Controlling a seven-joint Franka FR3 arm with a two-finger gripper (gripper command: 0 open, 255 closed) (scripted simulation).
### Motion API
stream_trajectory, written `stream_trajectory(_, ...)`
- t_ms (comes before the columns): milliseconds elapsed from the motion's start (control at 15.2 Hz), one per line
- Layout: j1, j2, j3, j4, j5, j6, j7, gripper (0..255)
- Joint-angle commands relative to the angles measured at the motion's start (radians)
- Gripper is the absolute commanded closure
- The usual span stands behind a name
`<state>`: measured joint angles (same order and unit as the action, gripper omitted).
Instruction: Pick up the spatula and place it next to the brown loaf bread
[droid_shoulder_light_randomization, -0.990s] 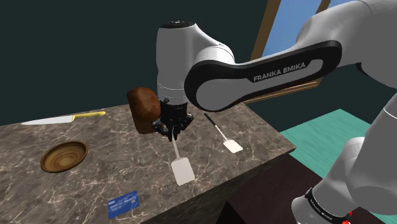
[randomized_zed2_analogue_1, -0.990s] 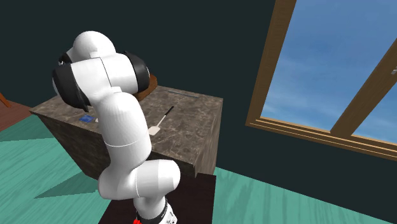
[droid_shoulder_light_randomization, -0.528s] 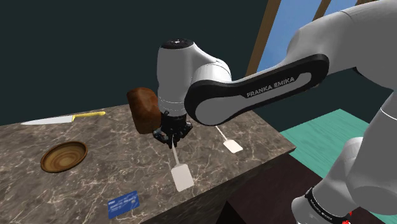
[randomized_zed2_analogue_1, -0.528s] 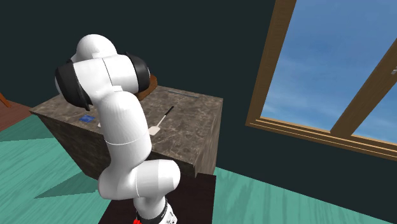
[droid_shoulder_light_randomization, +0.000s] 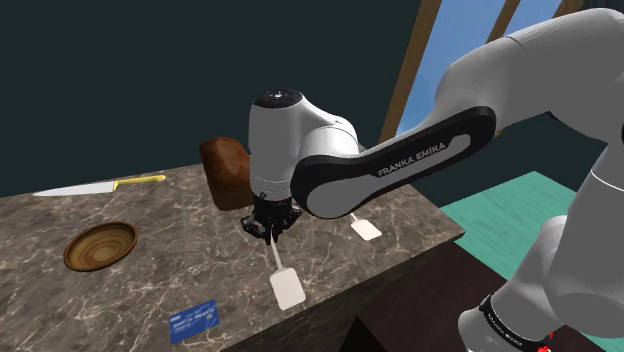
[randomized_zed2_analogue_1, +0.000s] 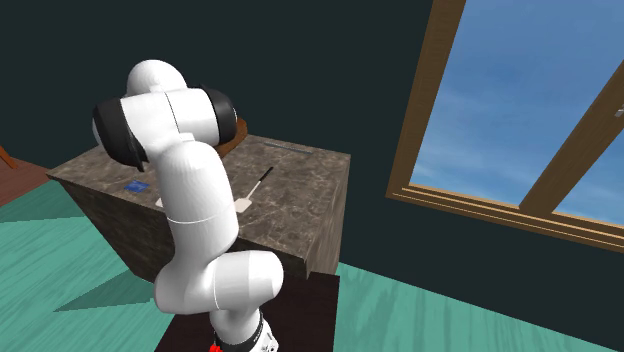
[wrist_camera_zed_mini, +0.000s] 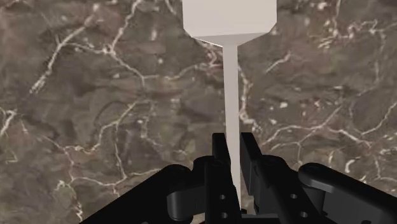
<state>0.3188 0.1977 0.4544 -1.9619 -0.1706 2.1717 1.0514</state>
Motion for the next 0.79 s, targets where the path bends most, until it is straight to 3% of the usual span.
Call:
stream_trajectory(0,0.003,0.018,-0.003,-0.011,-0.012,0.027,0.009,255)
stream_trajectory(330,0.008,0.051,-0.01,-0.036,-0.036,0.08,0.027,255)
stream_trajectory(726,0.008,0.051,-0.01,-0.036,-0.036,0.08,0.027,255)
